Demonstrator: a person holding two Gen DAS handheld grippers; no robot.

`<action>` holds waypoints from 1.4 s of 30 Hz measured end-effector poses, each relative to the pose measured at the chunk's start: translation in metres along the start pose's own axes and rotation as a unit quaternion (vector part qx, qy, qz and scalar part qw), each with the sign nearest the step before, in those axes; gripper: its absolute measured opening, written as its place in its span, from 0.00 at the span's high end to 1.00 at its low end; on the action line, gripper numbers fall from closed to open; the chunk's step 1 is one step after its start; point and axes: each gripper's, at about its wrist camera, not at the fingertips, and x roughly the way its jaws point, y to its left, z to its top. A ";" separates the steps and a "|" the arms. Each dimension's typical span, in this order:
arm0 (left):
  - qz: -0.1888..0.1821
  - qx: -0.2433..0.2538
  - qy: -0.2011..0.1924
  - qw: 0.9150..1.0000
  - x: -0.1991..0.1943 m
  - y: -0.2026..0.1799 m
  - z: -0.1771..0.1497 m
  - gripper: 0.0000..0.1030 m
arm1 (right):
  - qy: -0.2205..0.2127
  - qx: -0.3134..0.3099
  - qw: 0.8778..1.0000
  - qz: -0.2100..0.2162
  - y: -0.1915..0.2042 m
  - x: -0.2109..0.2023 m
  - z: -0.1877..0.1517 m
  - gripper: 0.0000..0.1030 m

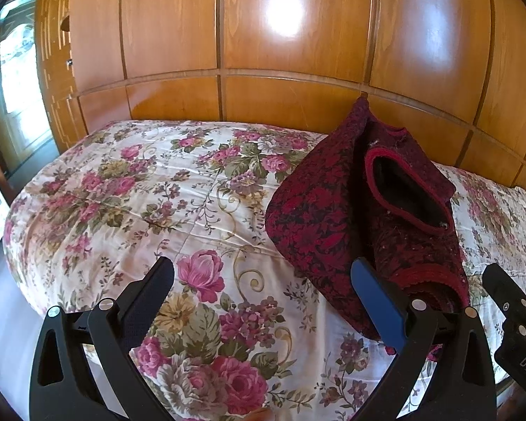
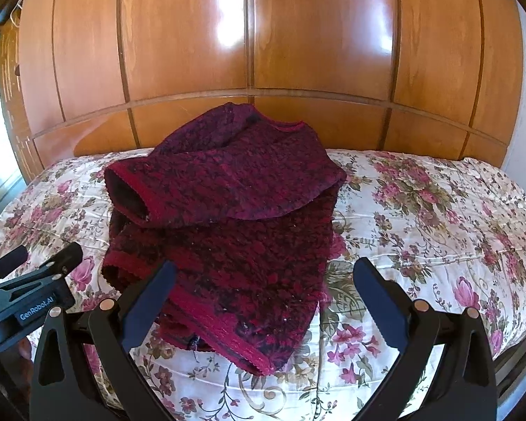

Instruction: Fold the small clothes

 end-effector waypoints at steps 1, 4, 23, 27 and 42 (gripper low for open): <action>0.000 -0.001 0.000 1.000 0.000 0.000 0.000 0.03 | -0.001 0.000 1.000 0.002 0.000 -0.001 0.000 0.02; 0.001 0.000 -0.001 1.000 0.000 0.001 0.000 0.03 | -0.004 -0.002 1.000 0.006 0.002 -0.002 0.002 0.02; 0.006 -0.003 0.003 1.000 0.003 0.008 -0.002 0.03 | -0.016 -0.019 0.999 0.032 0.009 -0.001 0.013 0.05; 0.009 -0.006 0.006 1.000 0.008 0.010 -0.002 0.03 | -0.015 -0.022 0.999 0.044 0.013 0.002 0.019 0.11; -0.146 -0.089 0.046 0.984 0.027 0.046 -0.010 0.03 | 0.021 -0.048 0.993 0.109 0.053 0.066 0.050 0.45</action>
